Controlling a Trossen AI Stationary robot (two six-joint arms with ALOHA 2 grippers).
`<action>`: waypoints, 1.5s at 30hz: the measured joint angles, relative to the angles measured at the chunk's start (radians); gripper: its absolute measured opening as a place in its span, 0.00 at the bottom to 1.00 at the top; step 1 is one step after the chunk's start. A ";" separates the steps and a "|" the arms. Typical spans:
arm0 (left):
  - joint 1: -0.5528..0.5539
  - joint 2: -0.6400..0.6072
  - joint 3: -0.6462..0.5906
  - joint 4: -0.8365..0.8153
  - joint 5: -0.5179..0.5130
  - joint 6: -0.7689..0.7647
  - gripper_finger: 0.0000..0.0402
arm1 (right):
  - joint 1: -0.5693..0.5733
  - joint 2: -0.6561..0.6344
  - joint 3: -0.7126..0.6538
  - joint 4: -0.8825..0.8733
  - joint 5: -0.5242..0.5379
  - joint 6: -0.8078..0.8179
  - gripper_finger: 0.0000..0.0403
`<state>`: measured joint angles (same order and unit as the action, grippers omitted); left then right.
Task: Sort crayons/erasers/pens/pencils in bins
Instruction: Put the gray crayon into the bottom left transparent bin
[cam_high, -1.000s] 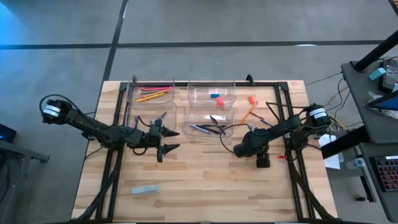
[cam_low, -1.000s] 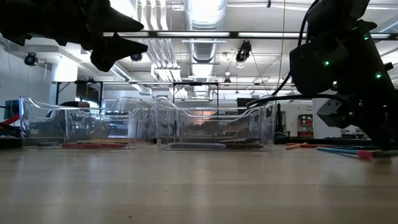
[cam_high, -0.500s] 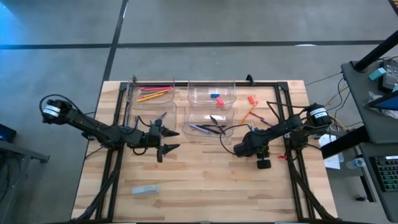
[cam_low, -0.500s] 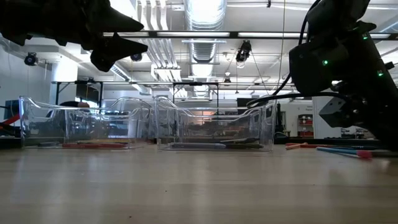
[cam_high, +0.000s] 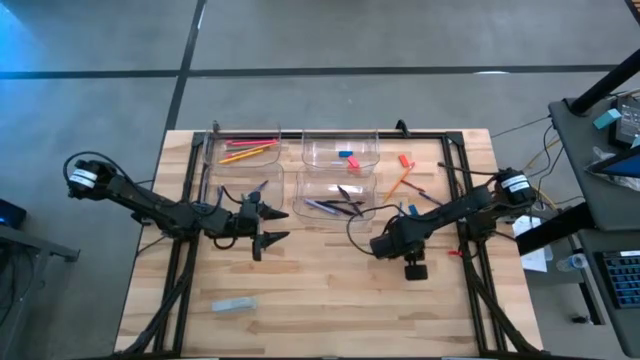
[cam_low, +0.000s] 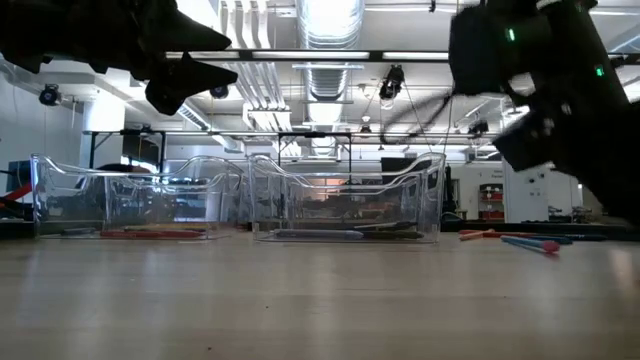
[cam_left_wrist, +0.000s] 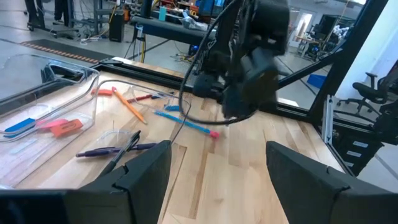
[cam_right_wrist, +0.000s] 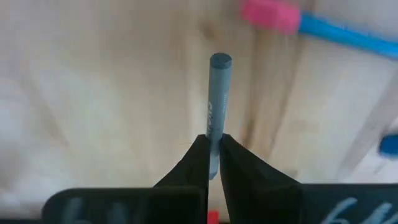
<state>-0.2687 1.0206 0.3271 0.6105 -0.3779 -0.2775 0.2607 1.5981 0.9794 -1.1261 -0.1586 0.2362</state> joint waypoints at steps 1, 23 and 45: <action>0.000 0.000 0.000 0.000 0.000 0.000 0.61 | 0.007 -0.004 0.022 0.002 -0.003 0.003 0.03; -0.006 0.000 0.000 0.026 0.091 0.001 0.61 | 0.032 -0.041 0.291 0.610 0.002 -0.122 0.03; -0.065 0.186 0.086 0.255 0.080 0.101 0.61 | -0.141 -0.041 0.274 1.139 0.044 -0.254 0.03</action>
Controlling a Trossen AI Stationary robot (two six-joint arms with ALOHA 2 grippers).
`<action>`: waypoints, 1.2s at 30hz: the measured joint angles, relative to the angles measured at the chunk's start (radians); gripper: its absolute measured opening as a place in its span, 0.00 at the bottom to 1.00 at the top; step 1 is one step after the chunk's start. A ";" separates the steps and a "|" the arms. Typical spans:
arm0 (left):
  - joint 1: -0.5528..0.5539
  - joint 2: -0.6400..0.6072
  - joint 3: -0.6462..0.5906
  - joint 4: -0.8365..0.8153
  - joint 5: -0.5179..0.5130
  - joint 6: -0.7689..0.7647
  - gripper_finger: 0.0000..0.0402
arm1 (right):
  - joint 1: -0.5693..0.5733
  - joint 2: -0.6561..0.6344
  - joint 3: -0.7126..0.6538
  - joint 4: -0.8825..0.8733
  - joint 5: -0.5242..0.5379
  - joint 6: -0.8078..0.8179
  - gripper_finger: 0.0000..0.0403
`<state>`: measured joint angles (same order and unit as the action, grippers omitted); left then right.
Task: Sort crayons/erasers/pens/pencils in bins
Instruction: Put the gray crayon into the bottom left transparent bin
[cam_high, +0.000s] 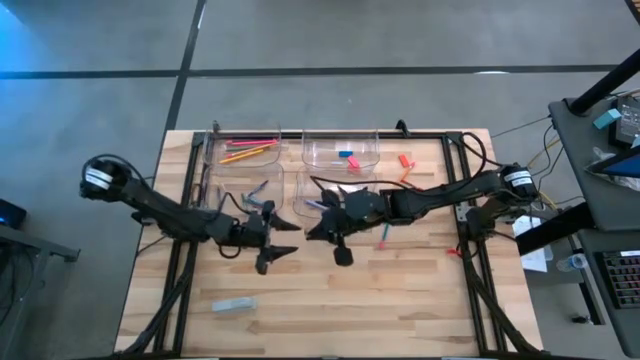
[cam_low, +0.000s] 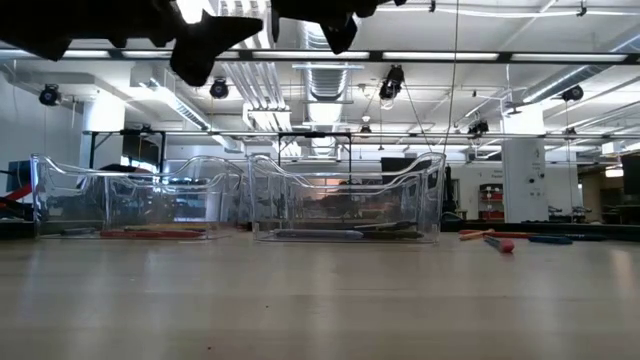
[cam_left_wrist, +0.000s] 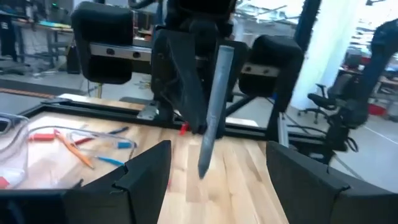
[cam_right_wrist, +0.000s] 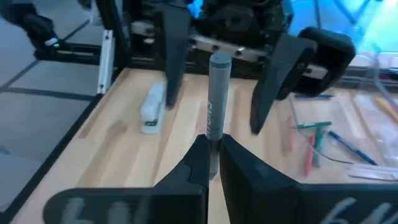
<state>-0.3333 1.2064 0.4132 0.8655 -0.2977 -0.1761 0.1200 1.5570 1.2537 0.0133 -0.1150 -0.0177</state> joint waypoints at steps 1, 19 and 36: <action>0.000 0.017 0.013 0.010 -0.004 0.001 0.61 | 0.000 0.000 0.000 0.001 0.015 0.000 0.03; 0.000 0.160 0.133 0.016 -0.197 0.045 0.54 | 0.000 0.016 -0.026 0.000 0.039 0.007 0.03; -0.017 0.144 0.133 0.011 -0.227 0.127 0.05 | 0.000 0.016 -0.027 -0.023 0.089 0.060 0.20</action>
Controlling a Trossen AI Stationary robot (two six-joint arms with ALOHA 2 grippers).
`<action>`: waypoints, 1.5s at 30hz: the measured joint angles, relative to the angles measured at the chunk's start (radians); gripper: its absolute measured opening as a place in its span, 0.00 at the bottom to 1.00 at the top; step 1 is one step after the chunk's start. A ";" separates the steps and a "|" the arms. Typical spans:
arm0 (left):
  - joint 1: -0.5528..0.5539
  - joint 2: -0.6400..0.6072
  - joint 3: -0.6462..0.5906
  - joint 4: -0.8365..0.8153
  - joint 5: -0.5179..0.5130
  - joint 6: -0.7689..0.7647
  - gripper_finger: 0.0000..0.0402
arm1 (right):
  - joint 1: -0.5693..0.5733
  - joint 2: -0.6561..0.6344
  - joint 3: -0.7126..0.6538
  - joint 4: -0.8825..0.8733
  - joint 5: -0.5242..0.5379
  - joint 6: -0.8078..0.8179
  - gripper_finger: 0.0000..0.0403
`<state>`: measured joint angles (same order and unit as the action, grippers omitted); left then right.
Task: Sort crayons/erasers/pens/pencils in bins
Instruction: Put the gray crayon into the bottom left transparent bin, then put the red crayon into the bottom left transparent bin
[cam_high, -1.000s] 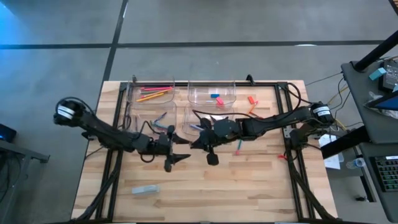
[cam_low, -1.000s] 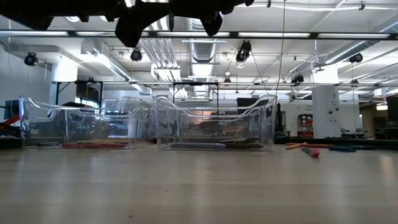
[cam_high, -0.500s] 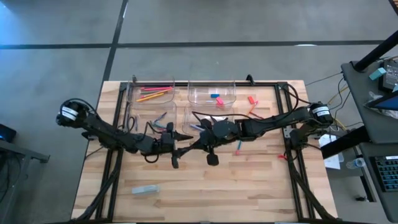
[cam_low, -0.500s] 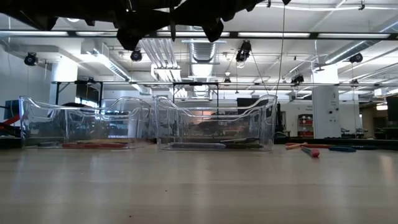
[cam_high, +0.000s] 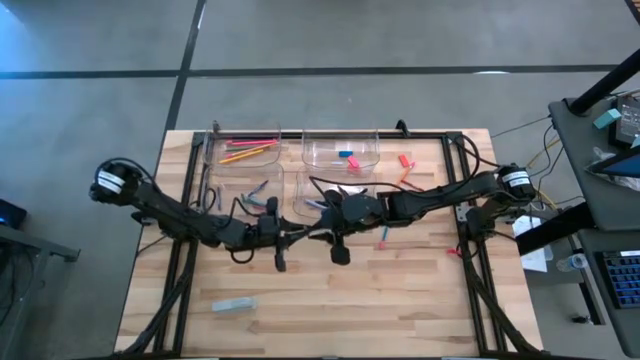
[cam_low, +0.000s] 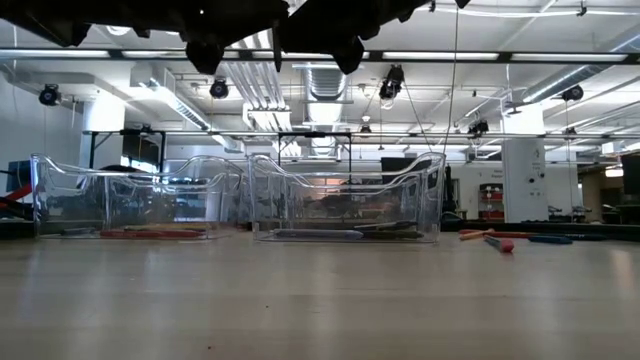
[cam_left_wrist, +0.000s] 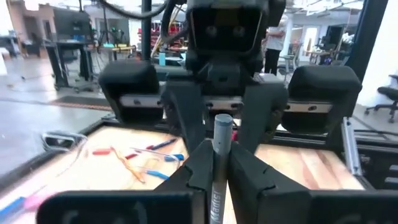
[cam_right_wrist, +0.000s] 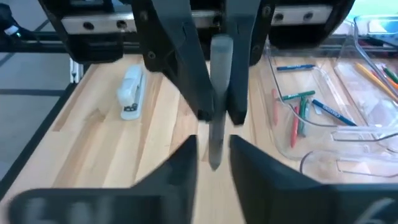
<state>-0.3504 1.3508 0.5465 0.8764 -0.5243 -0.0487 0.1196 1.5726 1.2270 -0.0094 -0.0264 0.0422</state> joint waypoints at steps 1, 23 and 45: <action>0.000 -0.009 0.000 -0.006 0.000 0.019 0.04 | 0.000 0.000 0.000 -0.003 0.000 0.001 0.24; 0.294 -0.438 0.000 -1.388 -0.354 -0.102 0.08 | 0.003 -0.013 0.154 -0.662 0.027 0.197 0.61; 0.165 -0.459 -0.003 -0.924 -0.260 -0.161 0.54 | -0.145 -0.404 -0.135 -1.139 0.446 0.595 0.57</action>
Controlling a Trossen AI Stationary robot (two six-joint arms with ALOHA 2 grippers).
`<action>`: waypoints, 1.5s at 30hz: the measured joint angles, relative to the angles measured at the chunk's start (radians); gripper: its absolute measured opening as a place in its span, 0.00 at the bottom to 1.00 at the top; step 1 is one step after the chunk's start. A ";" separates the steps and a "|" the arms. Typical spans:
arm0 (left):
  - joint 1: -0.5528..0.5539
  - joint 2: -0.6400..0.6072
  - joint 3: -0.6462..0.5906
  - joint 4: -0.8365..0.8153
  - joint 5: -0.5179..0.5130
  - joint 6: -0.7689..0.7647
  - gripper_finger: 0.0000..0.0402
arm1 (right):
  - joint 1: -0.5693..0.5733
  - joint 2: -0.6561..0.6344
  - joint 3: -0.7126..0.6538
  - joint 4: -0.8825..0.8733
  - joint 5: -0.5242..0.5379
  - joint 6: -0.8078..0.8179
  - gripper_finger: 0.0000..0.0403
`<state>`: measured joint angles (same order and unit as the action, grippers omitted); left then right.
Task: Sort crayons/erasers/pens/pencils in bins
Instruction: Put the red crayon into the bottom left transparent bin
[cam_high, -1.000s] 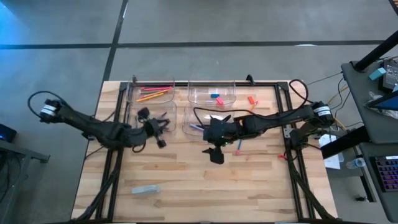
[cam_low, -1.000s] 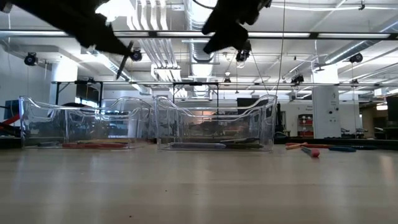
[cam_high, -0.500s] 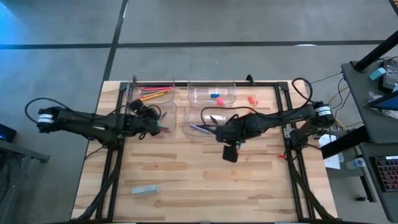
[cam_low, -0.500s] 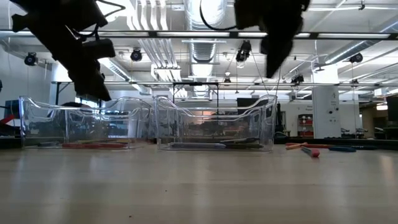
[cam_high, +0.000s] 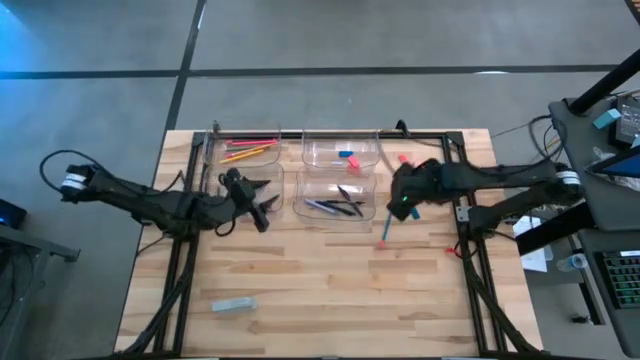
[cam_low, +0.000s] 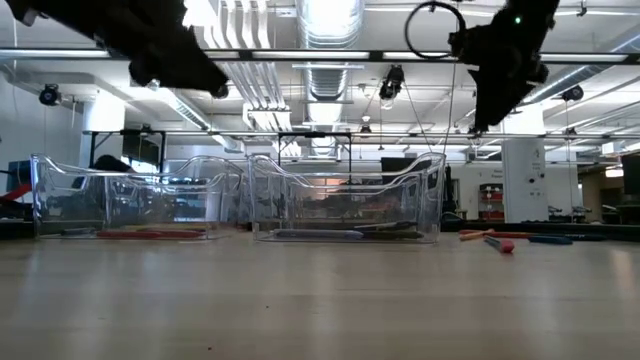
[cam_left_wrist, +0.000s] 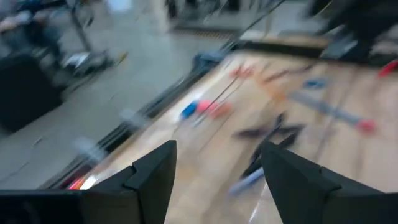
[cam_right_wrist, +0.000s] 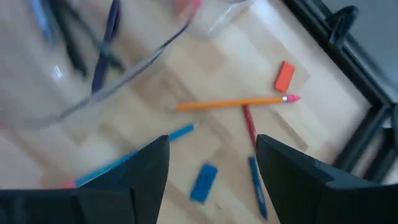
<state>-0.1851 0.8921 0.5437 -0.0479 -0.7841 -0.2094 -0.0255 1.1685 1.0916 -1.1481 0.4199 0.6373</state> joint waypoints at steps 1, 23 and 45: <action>-0.017 0.007 -0.002 0.048 0.000 0.017 0.54 | -0.031 -0.037 -0.034 0.044 -0.001 0.000 0.57; -0.066 0.155 -0.009 0.232 0.000 0.063 0.54 | -0.578 0.151 -0.314 0.377 -0.266 -0.313 0.57; -0.066 0.155 -0.010 0.224 0.021 0.060 0.54 | -0.708 0.375 -0.315 0.422 -0.461 -0.399 0.36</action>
<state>-0.2516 1.0470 0.5339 0.1757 -0.7635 -0.1493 -0.7334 1.5432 0.7767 -0.7259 -0.0409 0.2379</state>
